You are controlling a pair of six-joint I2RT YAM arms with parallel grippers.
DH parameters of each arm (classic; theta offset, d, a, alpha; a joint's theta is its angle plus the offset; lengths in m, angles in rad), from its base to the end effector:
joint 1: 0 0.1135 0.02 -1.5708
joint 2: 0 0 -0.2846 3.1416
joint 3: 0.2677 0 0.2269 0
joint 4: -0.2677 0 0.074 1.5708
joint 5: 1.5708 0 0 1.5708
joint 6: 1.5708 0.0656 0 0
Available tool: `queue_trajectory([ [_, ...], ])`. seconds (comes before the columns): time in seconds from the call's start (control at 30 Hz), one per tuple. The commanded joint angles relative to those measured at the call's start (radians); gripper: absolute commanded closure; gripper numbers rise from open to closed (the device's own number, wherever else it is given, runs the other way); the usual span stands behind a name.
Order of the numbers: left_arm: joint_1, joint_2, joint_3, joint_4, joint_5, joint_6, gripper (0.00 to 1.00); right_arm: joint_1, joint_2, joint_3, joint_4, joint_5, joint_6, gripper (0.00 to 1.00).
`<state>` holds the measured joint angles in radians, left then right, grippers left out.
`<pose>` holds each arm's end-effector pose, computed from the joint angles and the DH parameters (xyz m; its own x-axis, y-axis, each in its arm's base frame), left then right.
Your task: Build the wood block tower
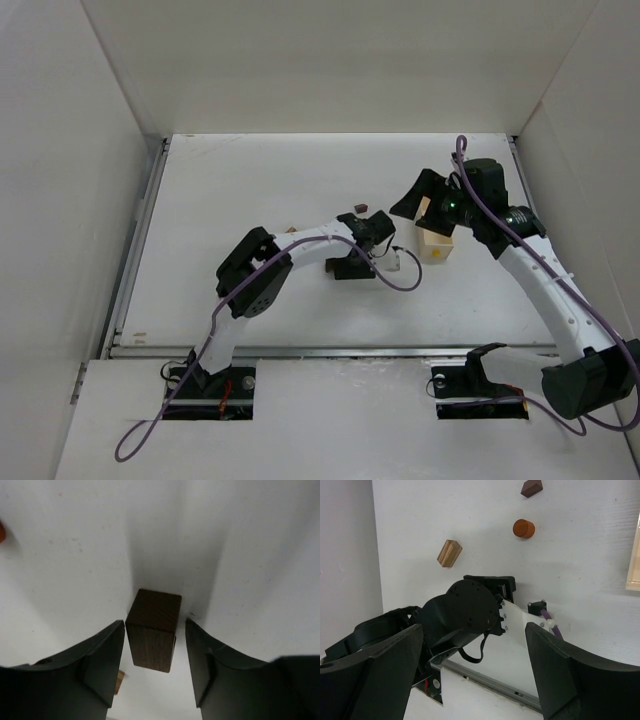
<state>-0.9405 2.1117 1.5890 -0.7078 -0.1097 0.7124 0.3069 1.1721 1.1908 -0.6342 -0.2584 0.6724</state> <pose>0.2607 -0.3452 0.1690 0.0904 0.9785 -0.1851 0.9546 -0.0321 0.2963 0.2231 0.0883 0.3605 -0.7364 0.3983 -0.5469 -0.0413 0.7803 0.6240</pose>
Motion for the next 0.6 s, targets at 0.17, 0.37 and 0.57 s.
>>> queue_trajectory([
  [0.17, 0.023, 0.004, 0.025, -0.105, 0.071, -0.008, 0.0, -0.005, -0.019, 0.043, -0.01, 0.015, -0.022, 0.11],
  [0.37, 0.055, -0.048, 0.011, -0.096, 0.081, 0.015, 0.0, -0.005, 0.003, 0.043, 0.008, -0.004, -0.022, 0.11],
  [0.57, 0.086, -0.189, 0.046, -0.085, 0.122, 0.027, 0.0, -0.005, 0.023, 0.043, 0.008, -0.022, -0.04, 0.11],
])
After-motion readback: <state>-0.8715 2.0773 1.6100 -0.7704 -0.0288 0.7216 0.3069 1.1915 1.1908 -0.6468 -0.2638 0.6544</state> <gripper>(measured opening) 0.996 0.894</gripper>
